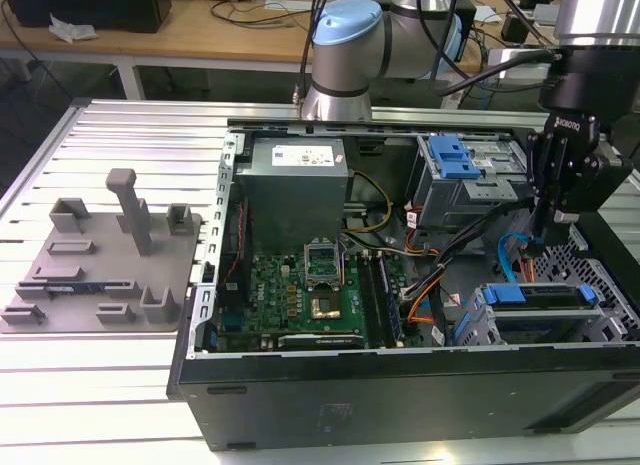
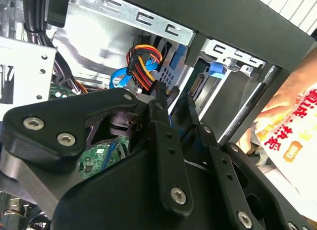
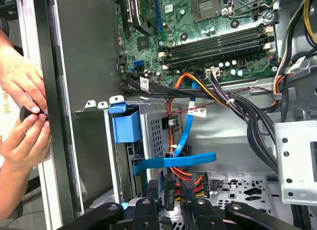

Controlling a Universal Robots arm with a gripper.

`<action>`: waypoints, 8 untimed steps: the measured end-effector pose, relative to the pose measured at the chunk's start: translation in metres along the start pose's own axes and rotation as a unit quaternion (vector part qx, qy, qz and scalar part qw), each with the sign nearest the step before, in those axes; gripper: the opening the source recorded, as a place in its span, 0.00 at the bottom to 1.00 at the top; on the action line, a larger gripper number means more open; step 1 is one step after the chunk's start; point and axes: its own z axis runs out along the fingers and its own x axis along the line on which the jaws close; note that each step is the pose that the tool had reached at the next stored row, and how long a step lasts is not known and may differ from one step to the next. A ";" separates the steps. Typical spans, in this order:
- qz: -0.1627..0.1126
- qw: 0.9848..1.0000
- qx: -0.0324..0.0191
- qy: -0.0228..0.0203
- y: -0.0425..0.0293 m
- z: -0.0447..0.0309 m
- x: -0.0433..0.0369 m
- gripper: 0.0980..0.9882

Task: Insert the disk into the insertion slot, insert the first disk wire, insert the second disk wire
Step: 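Insert the first disk wire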

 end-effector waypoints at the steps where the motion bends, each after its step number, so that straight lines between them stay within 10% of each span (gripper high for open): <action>1: 0.000 1.000 0.000 0.000 0.0003 0.0001 0.0000 0.25; 8: 0.000 1.000 0.000 0.000 0.0015 0.0001 0.0001 0.08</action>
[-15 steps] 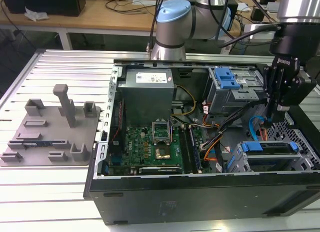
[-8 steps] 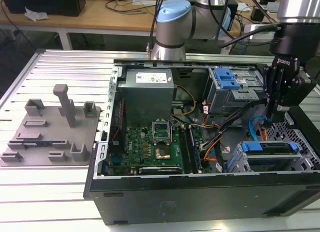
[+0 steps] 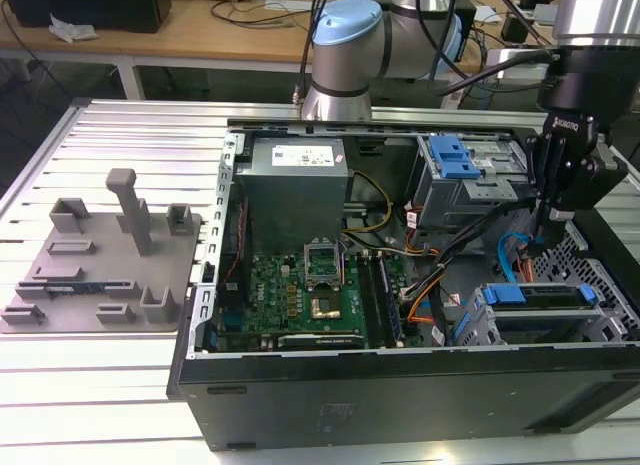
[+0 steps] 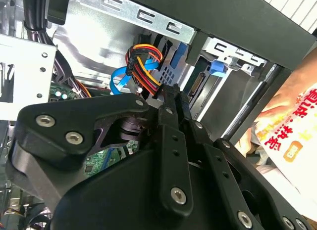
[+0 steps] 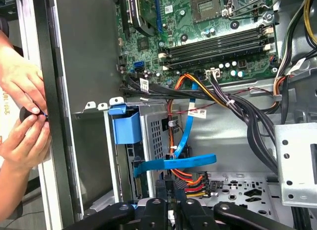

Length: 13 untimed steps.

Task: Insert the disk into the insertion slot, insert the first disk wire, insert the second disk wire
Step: 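Insert the first disk wire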

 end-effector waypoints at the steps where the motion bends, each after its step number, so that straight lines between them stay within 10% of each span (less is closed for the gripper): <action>1: 0.000 1.000 0.000 0.000 0.0000 0.0000 0.0000 0.08; 9: 0.000 1.000 0.000 0.000 -0.0001 0.0002 0.0003 0.08; 13: 0.000 1.000 -0.001 -0.012 -0.0016 0.0023 0.0077 0.08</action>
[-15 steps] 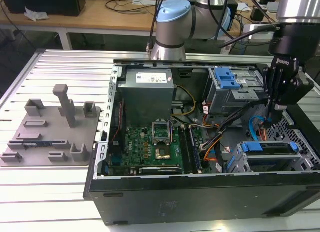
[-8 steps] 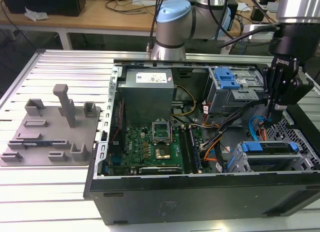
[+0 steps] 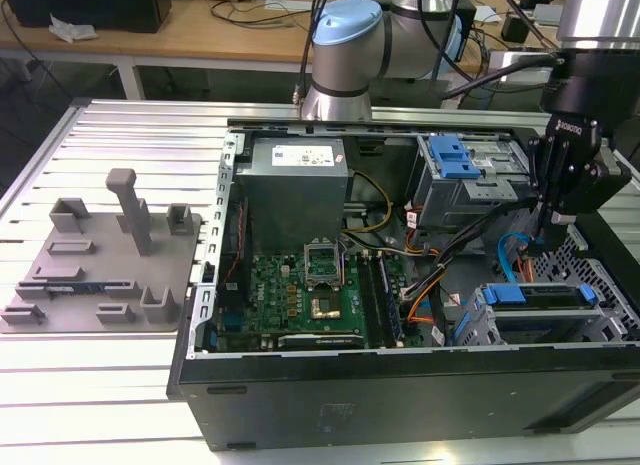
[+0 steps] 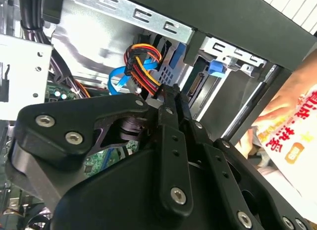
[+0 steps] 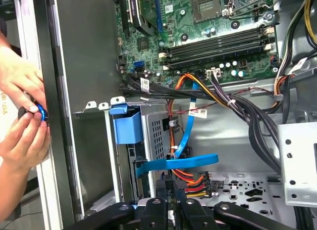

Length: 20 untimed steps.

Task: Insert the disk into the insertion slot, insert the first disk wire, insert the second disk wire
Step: 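Insert the first disk wire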

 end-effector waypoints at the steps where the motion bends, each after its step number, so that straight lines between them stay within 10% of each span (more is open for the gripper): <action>1: 0.000 1.000 0.000 -0.004 -0.0003 0.0003 0.0022 0.08; 9: -0.001 0.999 -0.006 -0.038 -0.0032 0.0066 0.0229 0.08; 20: -0.011 0.999 -0.013 -0.041 -0.0133 0.0109 0.0315 0.08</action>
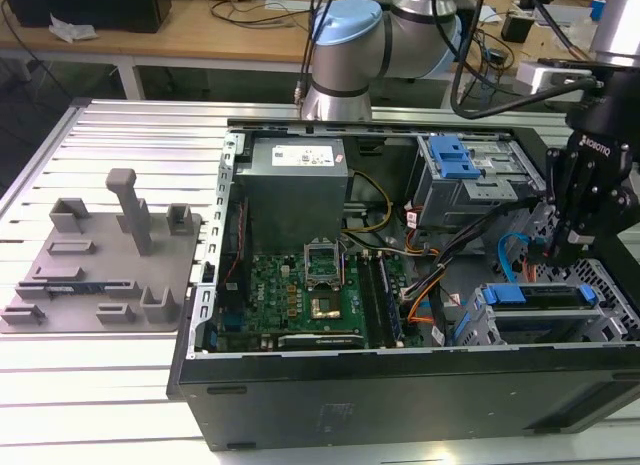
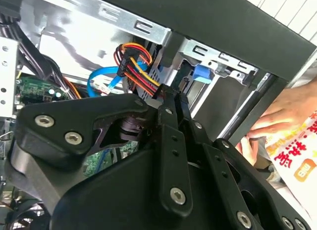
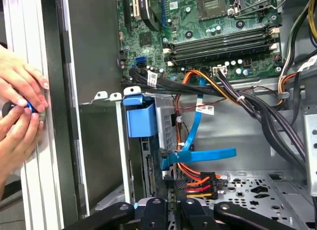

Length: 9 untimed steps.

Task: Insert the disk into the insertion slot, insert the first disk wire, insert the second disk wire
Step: 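Insert the first disk wire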

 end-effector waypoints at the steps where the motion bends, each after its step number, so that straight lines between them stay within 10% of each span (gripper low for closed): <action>1: 0.000 1.000 -0.001 -0.005 -0.0003 0.0005 0.0013 0.08; 3: -0.001 1.000 -0.004 -0.022 -0.0009 0.0018 0.0045 0.08; 9: -0.004 0.999 -0.013 -0.047 -0.0030 0.0034 0.0145 0.08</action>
